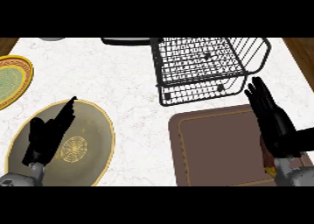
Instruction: Pick the sweet potato from the tray and place it in the tiered basket
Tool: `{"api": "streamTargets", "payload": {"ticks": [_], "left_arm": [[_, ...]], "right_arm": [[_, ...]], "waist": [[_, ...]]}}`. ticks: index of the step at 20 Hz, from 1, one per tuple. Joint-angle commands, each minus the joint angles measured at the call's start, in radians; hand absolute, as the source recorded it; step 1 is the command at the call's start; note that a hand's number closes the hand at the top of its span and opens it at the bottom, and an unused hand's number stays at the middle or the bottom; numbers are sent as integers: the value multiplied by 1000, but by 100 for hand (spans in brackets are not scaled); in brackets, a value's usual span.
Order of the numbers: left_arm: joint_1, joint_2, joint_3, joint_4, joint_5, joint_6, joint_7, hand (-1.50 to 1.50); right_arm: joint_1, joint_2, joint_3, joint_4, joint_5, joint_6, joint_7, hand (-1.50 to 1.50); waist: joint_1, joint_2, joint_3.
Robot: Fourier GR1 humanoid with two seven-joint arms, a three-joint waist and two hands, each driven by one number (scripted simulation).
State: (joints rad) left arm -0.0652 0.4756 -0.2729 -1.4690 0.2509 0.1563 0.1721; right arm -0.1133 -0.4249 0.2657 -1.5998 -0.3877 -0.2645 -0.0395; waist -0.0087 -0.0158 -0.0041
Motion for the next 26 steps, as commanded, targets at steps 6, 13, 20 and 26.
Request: {"api": "streamTargets", "payload": {"ticks": [6, 13, 20, 26], "left_arm": [[-97, -82, 71, -116, -78, 176, -128, 0], [-80, -170, 16, -70, -108, 215, -168, 0], [-101, -214, -13, -51, -157, 256, -180, 0], [-87, -186, 0, -80, -147, 243, -151, 0]], "right_arm": [[13, -83, -390, 7, -453, 383, -167, 150], [125, -72, -431, 202, -783, 763, 5, -150], [213, -372, -629, 387, -756, 1258, -19, -150], [199, -593, -787, 226, -370, 1311, -79, -150]], "waist": [[-31, 1, 17], [-27, 20, 13], [-23, 19, 8], [-42, 5, 6]]}}
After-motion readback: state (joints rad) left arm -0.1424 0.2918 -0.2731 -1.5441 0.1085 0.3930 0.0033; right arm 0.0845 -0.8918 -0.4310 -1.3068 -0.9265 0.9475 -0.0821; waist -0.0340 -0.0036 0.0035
